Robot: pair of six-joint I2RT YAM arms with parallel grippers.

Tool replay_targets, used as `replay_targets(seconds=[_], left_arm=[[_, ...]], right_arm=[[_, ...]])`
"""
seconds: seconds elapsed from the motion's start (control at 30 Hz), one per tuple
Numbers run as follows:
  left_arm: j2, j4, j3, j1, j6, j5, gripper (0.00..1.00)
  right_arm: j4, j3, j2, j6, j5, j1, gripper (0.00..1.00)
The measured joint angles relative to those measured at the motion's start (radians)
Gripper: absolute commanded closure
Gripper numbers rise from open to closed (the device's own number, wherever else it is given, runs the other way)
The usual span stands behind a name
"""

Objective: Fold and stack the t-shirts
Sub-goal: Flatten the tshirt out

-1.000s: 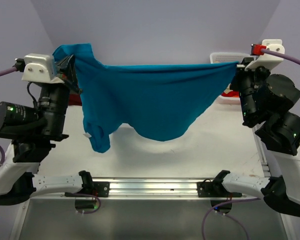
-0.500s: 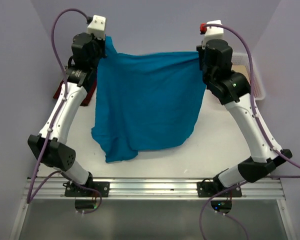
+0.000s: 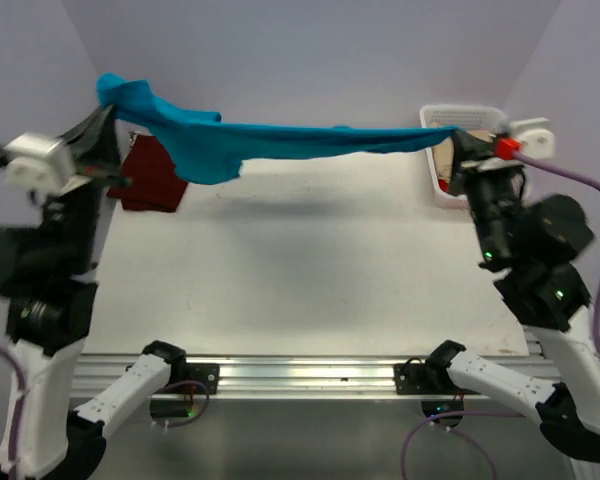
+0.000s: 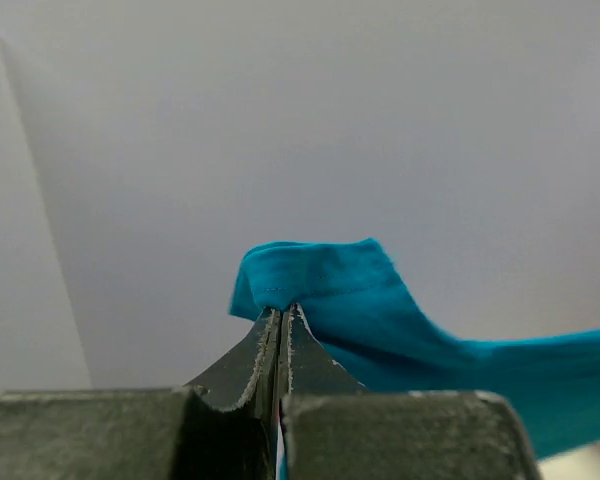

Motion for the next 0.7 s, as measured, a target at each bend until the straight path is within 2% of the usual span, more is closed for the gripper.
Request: replay_targets(seconds=[0.07, 0.13, 0.27, 0.47, 0.7], left_arm=[[-0.107, 0.018, 0.038, -0.011, 0.002, 0.008, 1.0], [-0.148, 0.042, 0.093, -0.016, 0.0, 0.037, 1.0], [-0.126, 0.051, 0.132, -0.019, -0.001, 0.079, 1.0], [0.093, 0.057, 0.098, -0.018, 0.003, 0.024, 1.0], [0.435, 0.027, 0.095, -0.01, 0.005, -0.008, 1.0]], right_arm=[[0.059, -0.016, -0.093, -0.021, -0.01, 0.003, 1.0], [0.121, -0.011, -0.143, -0.038, -0.014, 0.006, 1.0], [0.187, 0.049, -0.103, -0.067, -0.004, 0.009, 1.0], [0.215, 0.103, 0.15, -0.104, 0.099, -0.002, 1.0], [0.068, 0.264, 0.541, -0.021, 0.084, -0.098, 1.0]])
